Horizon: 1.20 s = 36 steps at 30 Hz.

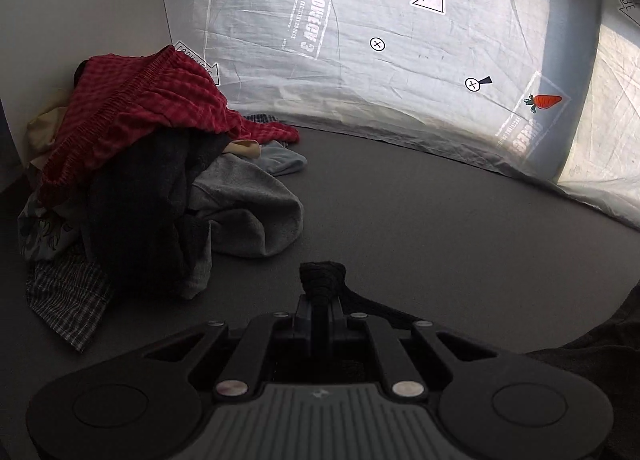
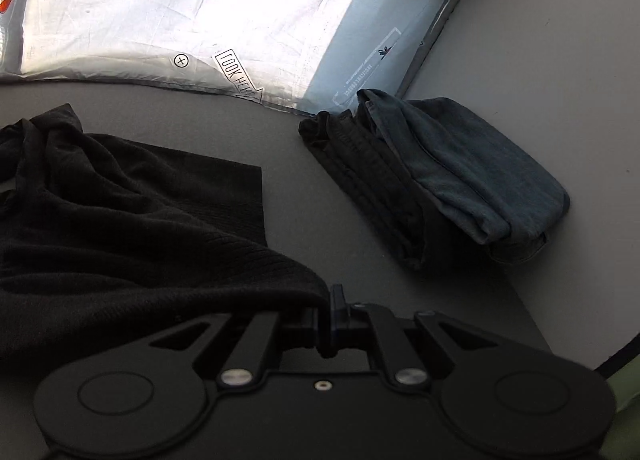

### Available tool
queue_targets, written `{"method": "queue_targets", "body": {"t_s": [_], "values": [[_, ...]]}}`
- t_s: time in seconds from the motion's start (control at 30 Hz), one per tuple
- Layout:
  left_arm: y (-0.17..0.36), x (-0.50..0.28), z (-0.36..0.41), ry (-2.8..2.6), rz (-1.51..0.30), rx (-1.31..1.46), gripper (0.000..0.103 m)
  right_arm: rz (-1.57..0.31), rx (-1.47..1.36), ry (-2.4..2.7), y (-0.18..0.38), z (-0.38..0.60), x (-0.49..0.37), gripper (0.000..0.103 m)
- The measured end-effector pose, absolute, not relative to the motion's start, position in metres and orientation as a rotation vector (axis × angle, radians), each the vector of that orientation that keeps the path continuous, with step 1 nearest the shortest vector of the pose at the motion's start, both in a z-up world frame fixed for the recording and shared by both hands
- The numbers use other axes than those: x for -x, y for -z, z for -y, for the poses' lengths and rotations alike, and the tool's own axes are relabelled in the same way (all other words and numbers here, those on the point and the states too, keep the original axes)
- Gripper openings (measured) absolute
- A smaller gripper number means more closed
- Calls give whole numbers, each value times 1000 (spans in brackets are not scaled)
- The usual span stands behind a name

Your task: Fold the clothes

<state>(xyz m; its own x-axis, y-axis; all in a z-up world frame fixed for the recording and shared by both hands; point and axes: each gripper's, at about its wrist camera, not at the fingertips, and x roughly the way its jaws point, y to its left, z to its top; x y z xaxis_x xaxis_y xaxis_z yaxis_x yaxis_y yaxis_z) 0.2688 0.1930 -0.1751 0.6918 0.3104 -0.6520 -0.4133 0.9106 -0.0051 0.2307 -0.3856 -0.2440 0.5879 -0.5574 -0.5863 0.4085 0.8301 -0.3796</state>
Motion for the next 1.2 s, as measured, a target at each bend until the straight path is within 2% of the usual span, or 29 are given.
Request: {"method": "queue_targets", "body": {"t_s": [0.27,0.4,0.47,0.7,0.87,0.97,1.07,1.2], "values": [[188,-222,-203,-384,-728,140,10,-825,152,617,261,398,-199,6],[206,-203,-203,-369,-797,138,18,-891,100,615,273,401,-192,9],[209,-192,-206,-363,-808,186,21,-914,51,624,276,403,-189,15],[204,-148,-235,-410,-784,498,40,-940,-141,672,280,408,-170,26],[209,-119,-265,-430,-717,860,41,-926,-291,685,282,409,-161,30],[210,-112,-270,-371,-671,1029,42,-899,-417,681,282,412,-159,35],[206,-122,-260,-299,-652,1079,50,-855,-585,684,283,419,-157,39],[209,-149,-247,-255,-684,1069,52,-774,-825,677,286,432,-153,41]]}}
